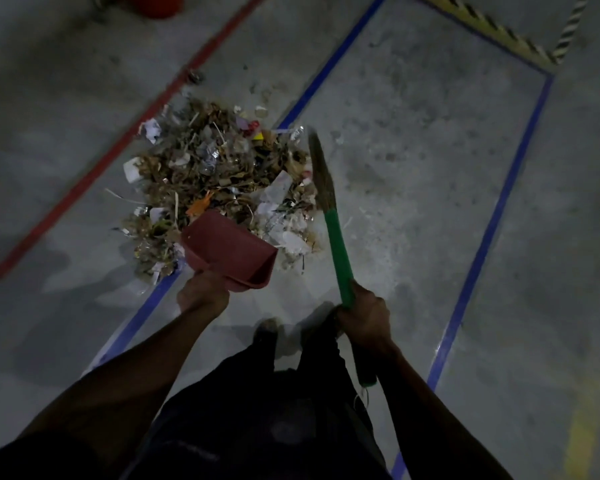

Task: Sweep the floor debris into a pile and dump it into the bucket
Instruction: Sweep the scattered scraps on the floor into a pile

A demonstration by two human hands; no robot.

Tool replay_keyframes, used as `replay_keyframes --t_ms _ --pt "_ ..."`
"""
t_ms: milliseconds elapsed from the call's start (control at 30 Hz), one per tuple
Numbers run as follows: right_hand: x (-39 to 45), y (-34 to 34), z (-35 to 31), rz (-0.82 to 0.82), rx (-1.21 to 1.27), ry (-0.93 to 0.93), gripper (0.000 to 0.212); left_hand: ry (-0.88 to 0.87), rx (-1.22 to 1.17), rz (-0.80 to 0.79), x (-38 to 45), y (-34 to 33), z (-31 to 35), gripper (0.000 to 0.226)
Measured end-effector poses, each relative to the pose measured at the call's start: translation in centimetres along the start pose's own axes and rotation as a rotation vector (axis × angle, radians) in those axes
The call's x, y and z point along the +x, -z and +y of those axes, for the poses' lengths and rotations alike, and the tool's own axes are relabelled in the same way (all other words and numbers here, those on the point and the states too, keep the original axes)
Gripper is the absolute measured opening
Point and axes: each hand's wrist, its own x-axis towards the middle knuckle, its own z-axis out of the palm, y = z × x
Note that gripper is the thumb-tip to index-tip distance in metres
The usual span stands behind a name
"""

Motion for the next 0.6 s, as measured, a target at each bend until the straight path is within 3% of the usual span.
replay_keyframes --t_ms 300,500,600 --pt "-1.3 4.6 0.3 -0.006 0.058 0.127 0.060 -0.013 -0.080 0.092 -1.9 1.4 3.4 0.049" --pt "2.4 8.5 2.6 -0.098 0.660 -0.136 0.067 -0.009 -0.132 0.170 -3.0 0.8 8.4 0.045" --pt "4.8 11.9 5.2 -0.167 0.745 -0.130 0.039 0.033 -0.155 0.210 -3.6 -0.1 12.7 0.045"
